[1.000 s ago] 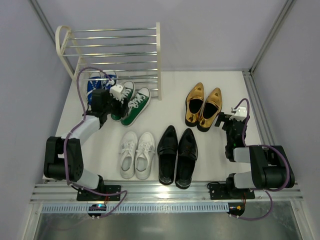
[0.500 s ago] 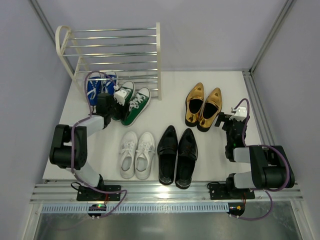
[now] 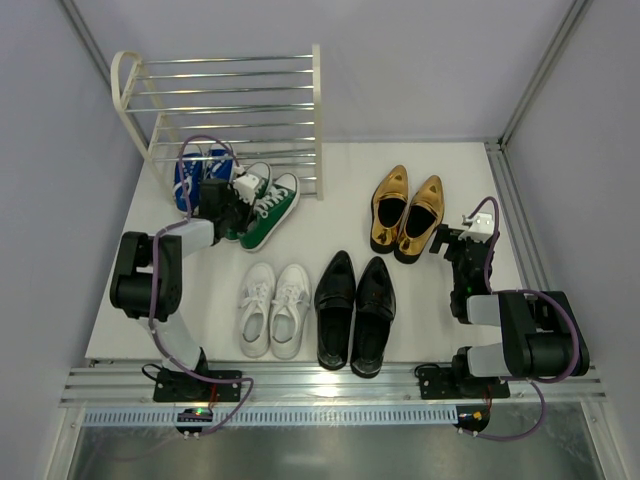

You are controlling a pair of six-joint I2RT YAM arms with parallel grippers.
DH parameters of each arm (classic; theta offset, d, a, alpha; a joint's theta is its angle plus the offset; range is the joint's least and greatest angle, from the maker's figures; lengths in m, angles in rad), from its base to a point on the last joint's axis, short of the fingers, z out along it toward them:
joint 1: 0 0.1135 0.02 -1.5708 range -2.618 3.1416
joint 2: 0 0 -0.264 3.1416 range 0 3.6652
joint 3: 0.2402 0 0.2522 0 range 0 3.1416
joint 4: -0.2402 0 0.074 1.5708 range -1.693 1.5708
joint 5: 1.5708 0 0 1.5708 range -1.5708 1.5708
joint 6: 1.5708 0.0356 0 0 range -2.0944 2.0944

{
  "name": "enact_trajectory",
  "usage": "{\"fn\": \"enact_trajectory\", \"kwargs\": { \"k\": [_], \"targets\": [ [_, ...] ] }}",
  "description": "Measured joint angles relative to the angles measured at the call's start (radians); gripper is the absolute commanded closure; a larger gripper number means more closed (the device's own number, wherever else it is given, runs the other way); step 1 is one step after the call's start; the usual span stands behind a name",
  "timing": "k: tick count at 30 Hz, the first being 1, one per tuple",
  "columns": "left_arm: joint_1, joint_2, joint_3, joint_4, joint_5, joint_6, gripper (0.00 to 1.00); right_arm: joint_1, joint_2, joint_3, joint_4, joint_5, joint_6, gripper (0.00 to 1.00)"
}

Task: Place and organize the shoes onto the shoe shelf

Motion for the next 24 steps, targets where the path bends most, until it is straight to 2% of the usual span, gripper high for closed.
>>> {"fn": "enact_trajectory", "kwargs": {
  "k": [4,12,24],
  "targets": [
    [0.000,-0.003,-0.002,0.003,-0.001,-0.009,1.00,0.000,0.000,0.000,0.000,0.000,0.000,0.03],
    [-0.003,-0.041,-0.054,0.069,-0.070,-0.153,1.00,0.000,0.000,0.000,0.000,0.000,0.000,0.03],
    [-0.066,-0.039,0.035,0.076,-0.217,-0.286,1.00,0.000,0.000,0.000,0.000,0.000,0.000,0.03]
  ]
}}
